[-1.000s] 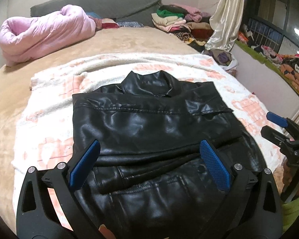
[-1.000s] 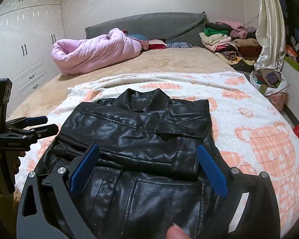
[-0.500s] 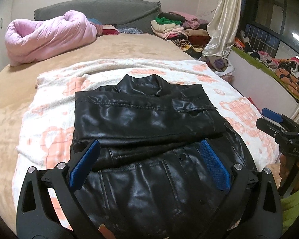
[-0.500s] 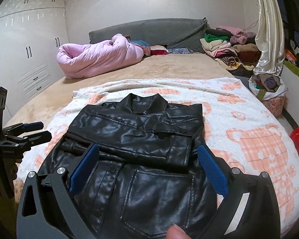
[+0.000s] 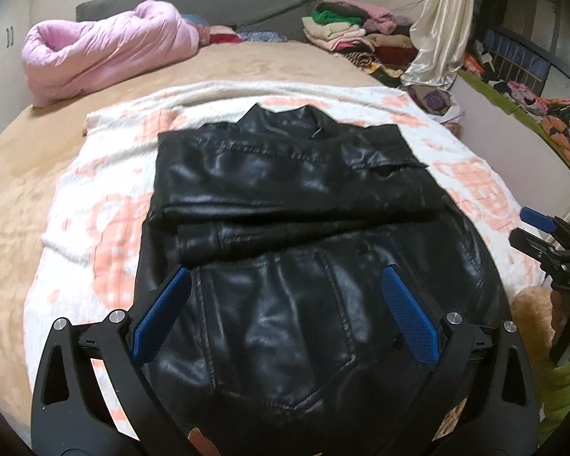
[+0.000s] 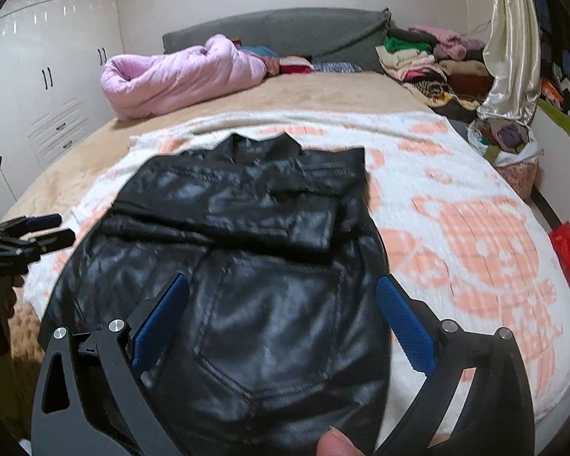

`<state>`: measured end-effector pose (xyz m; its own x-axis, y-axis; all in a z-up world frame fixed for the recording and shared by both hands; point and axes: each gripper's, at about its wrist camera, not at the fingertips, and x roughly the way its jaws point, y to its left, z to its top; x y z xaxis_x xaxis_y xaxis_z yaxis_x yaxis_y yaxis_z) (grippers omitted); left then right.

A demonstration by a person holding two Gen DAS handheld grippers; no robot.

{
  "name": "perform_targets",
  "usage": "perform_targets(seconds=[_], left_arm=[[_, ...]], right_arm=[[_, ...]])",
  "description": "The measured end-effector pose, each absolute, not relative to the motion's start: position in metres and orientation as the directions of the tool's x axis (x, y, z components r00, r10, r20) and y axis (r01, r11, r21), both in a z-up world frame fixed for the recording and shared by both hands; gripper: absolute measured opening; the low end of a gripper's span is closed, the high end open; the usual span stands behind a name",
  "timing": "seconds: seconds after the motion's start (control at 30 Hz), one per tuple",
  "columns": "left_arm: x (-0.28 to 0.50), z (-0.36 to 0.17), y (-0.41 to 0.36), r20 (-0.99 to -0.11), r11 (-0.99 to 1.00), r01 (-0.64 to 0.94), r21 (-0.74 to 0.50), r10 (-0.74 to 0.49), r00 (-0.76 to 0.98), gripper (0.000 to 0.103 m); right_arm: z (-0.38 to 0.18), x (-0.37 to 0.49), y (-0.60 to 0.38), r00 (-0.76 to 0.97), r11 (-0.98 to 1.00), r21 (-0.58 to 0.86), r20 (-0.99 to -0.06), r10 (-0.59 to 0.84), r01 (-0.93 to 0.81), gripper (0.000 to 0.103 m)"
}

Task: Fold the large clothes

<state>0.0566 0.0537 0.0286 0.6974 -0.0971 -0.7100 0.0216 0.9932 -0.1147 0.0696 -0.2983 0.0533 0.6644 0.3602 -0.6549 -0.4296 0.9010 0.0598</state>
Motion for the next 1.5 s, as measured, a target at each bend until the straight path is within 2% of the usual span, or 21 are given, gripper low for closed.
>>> perform_targets(seconds=[0.37,0.83,1.03,1.17,1.23,1.27,1.3,1.33,1.4,1.5], left_arm=[[0.036,0.003,0.082,-0.761,0.990,-0.080,-0.114,-0.036,0.648,0.093],[-0.007,-0.032,0.124,-0.821,0.977,-0.178,-0.118,0.004,0.571,0.093],[-0.027,-0.045,0.138,-0.833,0.963,-0.195,-0.188,-0.051,0.551,0.093],[-0.031,-0.051,0.141,-0.840,0.957,-0.195,-0.217,-0.081,0.536,0.093],[-0.034,-0.055,0.140,-0.836,0.951,-0.167,-0.262,-0.137,0.531,0.093],[-0.035,-0.058,0.138,-0.838,0.948,-0.161,-0.273,-0.153,0.524,0.093],[-0.036,-0.061,0.138,-0.842,0.948,-0.165,-0.271,-0.151,0.518,0.093],[-0.036,-0.062,0.137,-0.844,0.948,-0.168,-0.270,-0.149,0.516,0.093],[-0.038,-0.066,0.139,-0.845,0.945,-0.171,-0.281,-0.159,0.511,0.093],[-0.038,-0.066,0.140,-0.848,0.944,-0.168,-0.283,-0.164,0.504,0.093]], right_arm=[[0.020,0.057,-0.329,0.604,0.906,0.040,-0.733,0.313,-0.421,0.098],[-0.028,0.050,-0.351,0.412,0.884,0.154,-0.841,0.352,-0.441,0.098],[-0.054,0.049,-0.353,0.302,0.884,0.205,-0.887,0.349,-0.419,0.099],[-0.059,0.043,-0.347,0.294,0.882,0.161,-0.903,0.313,-0.442,0.097],[-0.059,0.040,-0.348,0.289,0.874,0.182,-0.896,0.336,-0.449,0.080],[-0.057,0.038,-0.351,0.302,0.872,0.187,-0.888,0.347,-0.452,0.076],[-0.055,0.037,-0.354,0.309,0.871,0.199,-0.880,0.361,-0.450,0.062],[-0.052,0.036,-0.359,0.320,0.866,0.226,-0.864,0.390,-0.445,0.042],[-0.046,0.037,-0.371,0.327,0.848,0.303,-0.824,0.462,-0.434,0.025],[-0.032,0.036,-0.383,0.352,0.802,0.392,-0.748,0.563,-0.450,0.018]])
